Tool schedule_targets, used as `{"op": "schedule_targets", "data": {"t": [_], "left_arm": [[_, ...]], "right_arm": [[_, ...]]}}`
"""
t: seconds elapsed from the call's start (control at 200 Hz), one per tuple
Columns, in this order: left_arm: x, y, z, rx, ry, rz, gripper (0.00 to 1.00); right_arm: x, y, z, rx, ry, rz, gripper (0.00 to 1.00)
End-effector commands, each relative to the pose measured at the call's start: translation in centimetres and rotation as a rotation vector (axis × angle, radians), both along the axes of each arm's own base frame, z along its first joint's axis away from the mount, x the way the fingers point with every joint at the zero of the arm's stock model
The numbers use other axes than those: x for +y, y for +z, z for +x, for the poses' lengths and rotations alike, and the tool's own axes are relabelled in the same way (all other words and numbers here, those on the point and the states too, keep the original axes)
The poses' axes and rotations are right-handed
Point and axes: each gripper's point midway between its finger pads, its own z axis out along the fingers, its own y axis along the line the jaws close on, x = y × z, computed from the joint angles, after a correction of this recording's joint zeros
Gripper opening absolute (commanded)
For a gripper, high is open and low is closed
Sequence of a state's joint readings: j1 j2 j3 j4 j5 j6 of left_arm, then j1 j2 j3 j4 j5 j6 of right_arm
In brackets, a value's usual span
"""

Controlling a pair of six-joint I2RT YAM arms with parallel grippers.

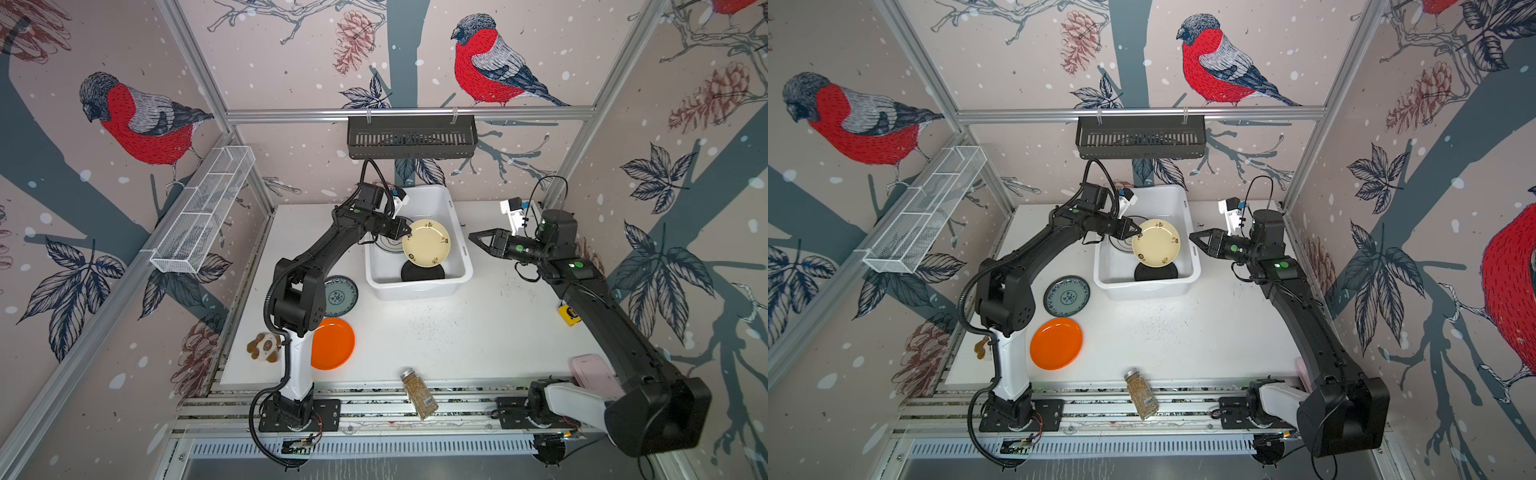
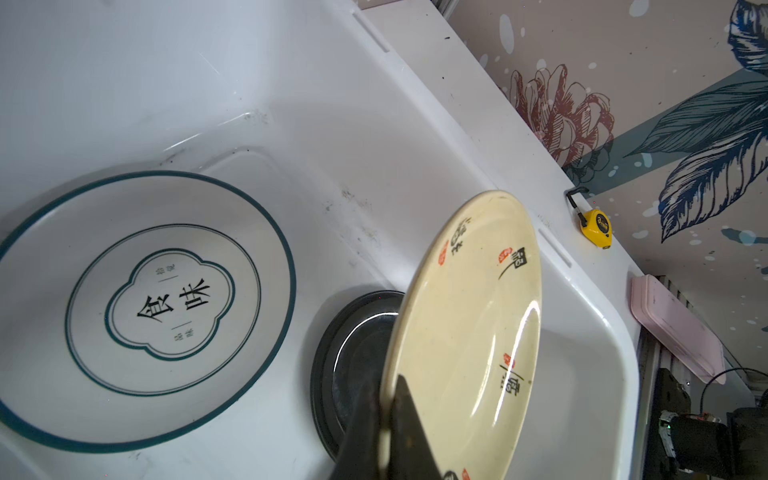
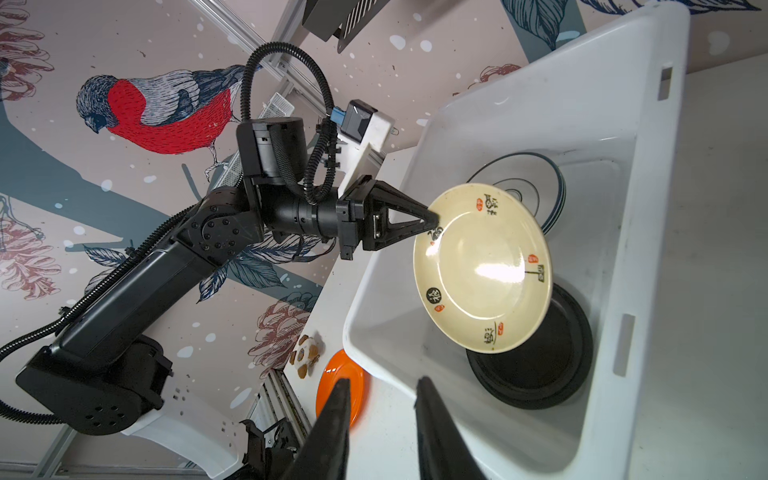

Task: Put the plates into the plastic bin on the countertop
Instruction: 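Lower the cream plate onto the black plate in the bin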

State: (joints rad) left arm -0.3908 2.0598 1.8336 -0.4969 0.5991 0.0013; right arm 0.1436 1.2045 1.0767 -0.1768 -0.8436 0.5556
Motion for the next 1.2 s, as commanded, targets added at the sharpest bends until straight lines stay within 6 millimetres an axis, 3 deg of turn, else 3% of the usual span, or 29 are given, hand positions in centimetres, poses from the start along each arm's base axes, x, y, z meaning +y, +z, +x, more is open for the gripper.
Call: {"op": "schedule_targets", "data": {"t": [0.0, 0.445, 1.196], "left_arm": [[-0.4, -1.1, -0.1, 0.008, -0.038, 0.014, 0.00], [-1.2, -6.8, -1.0, 0.096, -0.109, 0.070, 0.00], [-3.4, -11.0, -2.0, 0.157, -0.187, 0.128, 0.00]], "right_arm": [[0.2, 0.7, 0.0, -0.025, 0.012, 0.022, 0.29], [0.2, -0.3, 0.5, -0.009, 0.011, 0.037, 0.29], [0.3, -1.0, 0.7, 0.005, 0.004, 0.052, 0.29]]}}
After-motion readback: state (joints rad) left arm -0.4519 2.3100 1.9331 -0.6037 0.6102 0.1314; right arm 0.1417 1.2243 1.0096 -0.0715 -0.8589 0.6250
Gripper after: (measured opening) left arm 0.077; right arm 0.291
